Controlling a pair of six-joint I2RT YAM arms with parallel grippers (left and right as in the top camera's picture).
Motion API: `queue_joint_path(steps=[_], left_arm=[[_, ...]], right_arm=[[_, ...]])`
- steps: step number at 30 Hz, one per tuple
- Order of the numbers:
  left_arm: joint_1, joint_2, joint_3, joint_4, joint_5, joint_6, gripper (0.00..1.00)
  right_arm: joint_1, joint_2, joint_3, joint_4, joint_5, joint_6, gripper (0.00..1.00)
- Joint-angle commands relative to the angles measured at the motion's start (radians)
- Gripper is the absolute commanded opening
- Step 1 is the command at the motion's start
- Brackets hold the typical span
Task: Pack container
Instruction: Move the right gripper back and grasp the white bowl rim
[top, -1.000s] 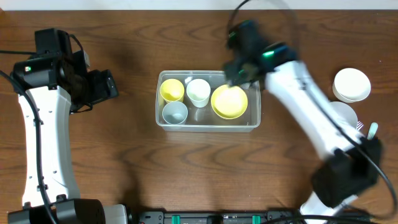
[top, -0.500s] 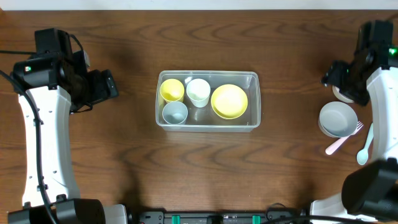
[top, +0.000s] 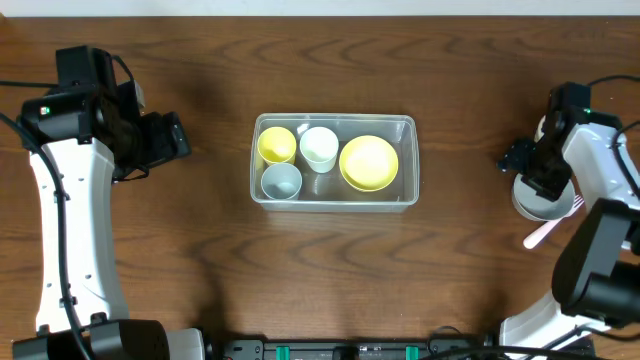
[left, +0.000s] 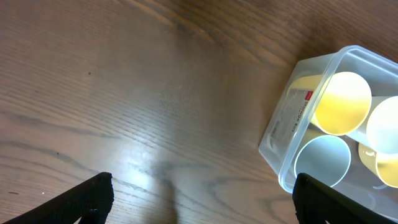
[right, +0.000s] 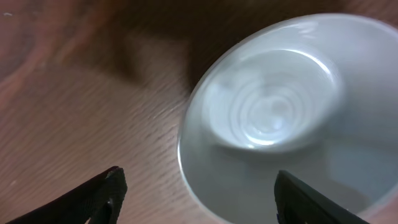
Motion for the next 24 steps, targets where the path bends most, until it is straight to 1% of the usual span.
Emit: queue_joint_path(steps=[1, 5, 6, 10, 12, 14, 17, 19, 20, 21, 22, 24], left_arm=[[0.005, 0.0, -0.006, -0.001, 0.01, -0.009, 0.92], [0.005, 0.0, -0.006, -0.001, 0.01, -0.009, 0.92], [0.005, 0.0, -0.006, -0.001, 0.01, -0.009, 0.92], [0.005, 0.0, -0.006, -0.004, 0.01, -0.009, 0.92], [0.005, 0.0, -0.006, -0.004, 0.01, -0.009, 0.92], [0.005, 0.0, -0.006, -0.004, 0.01, -0.009, 0.92], [0.005, 0.0, -0.006, -0.004, 0.01, -0.009, 0.92], [0.005, 0.0, -0.006, -0.004, 0.01, -0.009, 0.92], [0.005, 0.0, -0.006, -0.004, 0.01, -0.009, 0.92], [0.005, 0.0, -0.006, -0.004, 0.01, -0.009, 0.92], [0.005, 0.0, -0.006, -0.004, 0.01, -0.009, 0.92], [0.005, 0.0, -0.006, -0.004, 0.01, -0.009, 0.92]], right_arm=[[-0.003, 0.04, -0.012, 0.006, 0.003, 0.011, 0.75], [-0.004, 0.063, -0.012, 0.014, 0.004, -0.015, 0.7], [-0.004, 0.066, -0.012, 0.016, 0.004, -0.015, 0.66], [-0.003, 0.066, -0.012, 0.026, 0.003, -0.014, 0.43], [-0.003, 0.066, -0.012, 0.025, 0.004, -0.015, 0.33], [-0.003, 0.066, -0.012, 0.025, 0.003, -0.015, 0.29], [-0.003, 0.066, -0.012, 0.025, 0.003, -0.015, 0.27], [-0.003, 0.066, -0.012, 0.026, 0.003, -0.015, 0.22], [-0.003, 0.066, -0.012, 0.026, 0.004, -0.015, 0.15], [-0.003, 0.066, -0.012, 0.026, 0.003, -0.015, 0.13], [-0.003, 0.066, -0.012, 0.026, 0.003, -0.015, 0.08], [-0.003, 0.066, -0.012, 0.026, 0.003, -0.015, 0.02]])
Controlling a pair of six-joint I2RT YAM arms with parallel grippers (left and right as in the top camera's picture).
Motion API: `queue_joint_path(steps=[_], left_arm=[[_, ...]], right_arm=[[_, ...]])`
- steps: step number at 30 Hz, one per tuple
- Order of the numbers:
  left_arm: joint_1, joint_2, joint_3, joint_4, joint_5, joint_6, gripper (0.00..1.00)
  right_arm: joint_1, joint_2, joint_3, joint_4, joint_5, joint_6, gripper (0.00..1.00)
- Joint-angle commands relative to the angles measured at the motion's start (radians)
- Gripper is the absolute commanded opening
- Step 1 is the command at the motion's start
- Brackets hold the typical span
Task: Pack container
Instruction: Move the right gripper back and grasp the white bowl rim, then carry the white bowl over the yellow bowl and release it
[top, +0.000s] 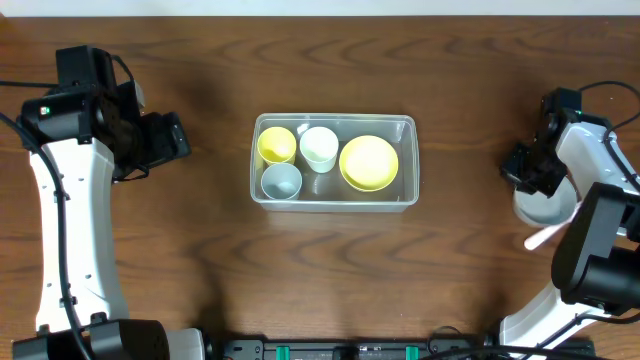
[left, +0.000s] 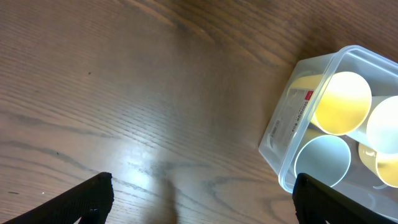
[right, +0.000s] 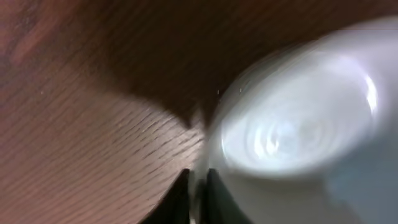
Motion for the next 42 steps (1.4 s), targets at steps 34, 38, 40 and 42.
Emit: queue_joint_path(steps=[34, 38, 40, 42], left_arm=[[0.005, 0.0, -0.006, -0.003, 0.01, -0.009, 0.92], [0.005, 0.0, -0.006, -0.003, 0.01, -0.009, 0.92], [0.005, 0.0, -0.006, -0.003, 0.01, -0.009, 0.92], [0.005, 0.0, -0.006, -0.003, 0.01, -0.009, 0.92]], right_arm=[[0.716, -0.155, 0.37, -0.137, -0.084, -0.469, 0.01], [0.786, -0.12, 0.366, -0.131, -0.084, -0.468, 0.01], [0.802, -0.101, 0.366, -0.128, -0.084, -0.468, 0.01], [0.812, -0.076, 0.366, -0.129, -0.084, -0.468, 0.01]])
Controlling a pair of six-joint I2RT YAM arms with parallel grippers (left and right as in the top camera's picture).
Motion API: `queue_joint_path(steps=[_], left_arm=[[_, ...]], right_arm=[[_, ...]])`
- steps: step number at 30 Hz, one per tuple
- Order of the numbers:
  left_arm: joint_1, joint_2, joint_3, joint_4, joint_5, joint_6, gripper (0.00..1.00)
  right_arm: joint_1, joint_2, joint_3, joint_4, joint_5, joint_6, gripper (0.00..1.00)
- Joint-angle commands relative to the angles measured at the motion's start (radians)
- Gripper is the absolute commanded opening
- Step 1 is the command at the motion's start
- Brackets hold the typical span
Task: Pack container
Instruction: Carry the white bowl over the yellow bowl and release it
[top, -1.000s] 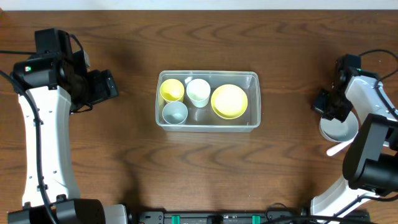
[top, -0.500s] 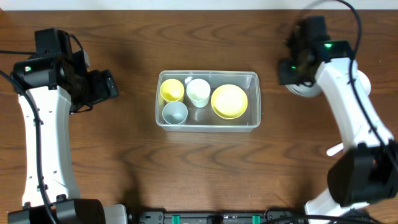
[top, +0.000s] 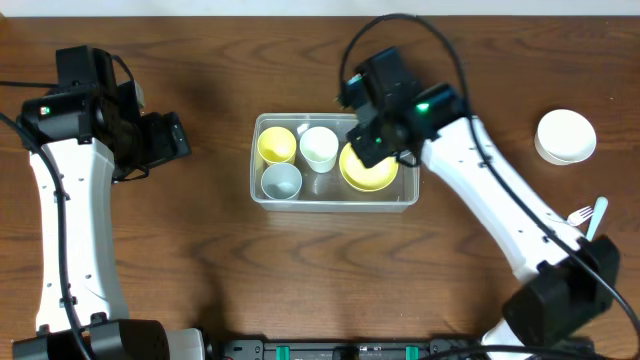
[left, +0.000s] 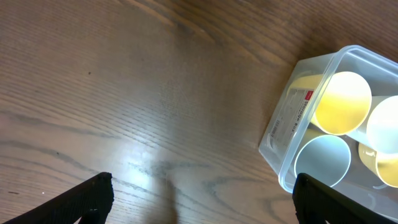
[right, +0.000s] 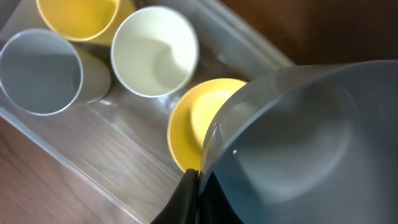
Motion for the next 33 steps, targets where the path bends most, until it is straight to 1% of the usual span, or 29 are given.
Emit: queue_joint_path(steps=[1, 5, 15, 16, 17, 18, 19, 20, 23, 27, 32, 33], left_arm=[[0.005, 0.0, -0.006, -0.003, 0.01, -0.009, 0.92], [0.005, 0.0, -0.006, -0.003, 0.01, -0.009, 0.92], [0.005, 0.0, -0.006, -0.003, 0.01, -0.009, 0.92], [0.005, 0.0, -0.006, -0.003, 0.01, -0.009, 0.92], [0.005, 0.0, -0.006, -0.003, 0.01, -0.009, 0.93], [0.005, 0.0, -0.006, -0.003, 0.01, -0.009, 0.92], [0.005, 0.0, -0.006, -0.003, 0.01, -0.009, 0.92], [0.005, 0.0, -0.006, -0.003, 0.01, -0.009, 0.92], [0.005, 0.0, -0.006, -0.003, 0.01, -0.009, 0.92], [0.005, 0.0, -0.006, -0.003, 0.01, -0.009, 0.92], [0.005, 0.0, -0.006, -0.003, 0.01, -0.009, 0.92], [0.005, 0.0, -0.006, -0.003, 0.01, -0.009, 0.92]], right_arm=[[0.014, 0.045, -0.005, 0.001, 0.004, -0.019, 0.01], [0.014, 0.078, -0.005, -0.005, 0.004, -0.019, 0.01], [0.014, 0.079, -0.005, 0.004, 0.004, -0.019, 0.03], [0.014, 0.079, -0.005, 0.003, 0.004, -0.019, 0.05], [0.014, 0.079, -0.005, 0.002, 0.004, -0.019, 0.12], [0.014, 0.079, -0.005, 0.001, 0.005, -0.019, 0.19], [0.014, 0.079, -0.005, 0.001, 0.004, -0.019, 0.32], [0.014, 0.079, -0.005, 0.001, 0.005, -0.019, 0.39], [0.014, 0.079, -0.005, 0.001, 0.005, -0.019, 0.52], [0.014, 0.079, -0.005, 0.001, 0.005, -0.019, 0.55], [0.014, 0.079, -0.005, 0.002, 0.005, -0.019, 0.55], [0.014, 0.079, -0.005, 0.002, 0.005, -0.019, 0.54]])
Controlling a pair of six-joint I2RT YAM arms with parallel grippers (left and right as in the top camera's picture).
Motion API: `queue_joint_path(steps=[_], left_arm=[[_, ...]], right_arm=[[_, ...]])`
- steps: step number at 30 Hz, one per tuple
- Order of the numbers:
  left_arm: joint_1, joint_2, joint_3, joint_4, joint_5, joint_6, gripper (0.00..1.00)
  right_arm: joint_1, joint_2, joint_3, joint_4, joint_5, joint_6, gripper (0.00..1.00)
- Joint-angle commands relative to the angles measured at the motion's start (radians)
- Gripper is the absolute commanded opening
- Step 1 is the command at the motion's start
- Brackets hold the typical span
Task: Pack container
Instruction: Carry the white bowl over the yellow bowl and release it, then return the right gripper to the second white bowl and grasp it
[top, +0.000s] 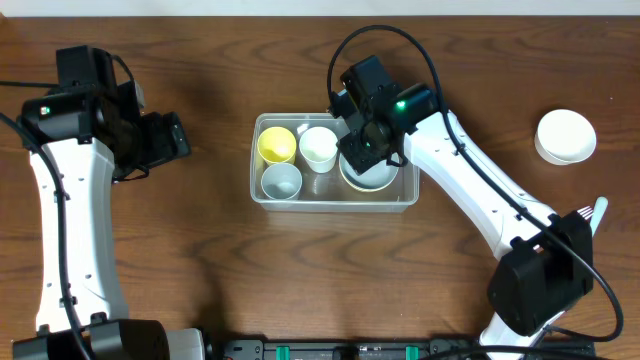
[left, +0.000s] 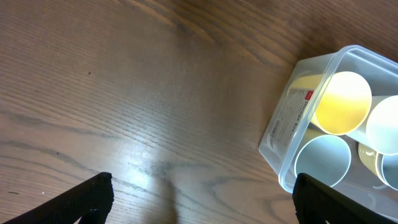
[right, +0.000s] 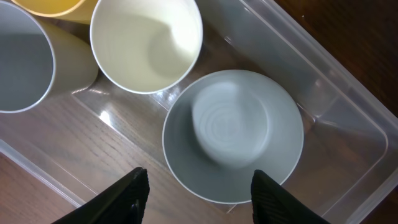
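Note:
A clear plastic container (top: 332, 203) sits mid-table. It holds a yellow cup (top: 277, 145), a white cup (top: 319, 147), a grey-blue cup (top: 281, 181) and a grey bowl (top: 368, 175). In the right wrist view the grey bowl (right: 233, 134) lies upright beside the white cup (right: 146, 43), and whatever is under it is hidden. My right gripper (right: 205, 199) hangs open just above the bowl, touching nothing. My left gripper (left: 199, 205) is open over bare table, left of the container (left: 280, 134).
A white bowl (top: 566, 136) stands at the far right of the table. A pale utensil (top: 590, 213) lies near the right edge. The right arm reaches across from the right side to the container.
My right gripper was shut on the grey bowl's rim above the yellow bowl in the container. It is open now, and the grey bowl rests there, covering the yellow bowl. The left arm is unmoved.
My right gripper stood open at the grey bowl near the table's right edge, then was shut on its rim. Later it held the bowl over the container's right half. The bowl now lies in the container, released. My left gripper stayed open throughout.

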Motion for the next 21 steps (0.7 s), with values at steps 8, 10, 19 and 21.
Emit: queue_joint_path(steps=[8, 10, 19, 21], left_arm=[[0.005, 0.0, -0.006, -0.003, 0.01, -0.009, 0.92], [0.005, 0.0, -0.006, -0.003, 0.01, -0.009, 0.92], [0.005, 0.0, -0.006, -0.003, 0.01, -0.009, 0.92], [0.005, 0.0, -0.006, -0.003, 0.01, -0.009, 0.92]], right_arm=[[-0.066, -0.026, 0.046, 0.013, 0.203, 0.194, 0.62], [-0.126, -0.039, 0.093, -0.013, 0.234, 0.221, 0.69], [-0.594, -0.038, 0.235, -0.042, 0.148, 0.248, 0.75], [-0.674, -0.027, 0.224, -0.042, 0.143, 0.248, 0.75]])
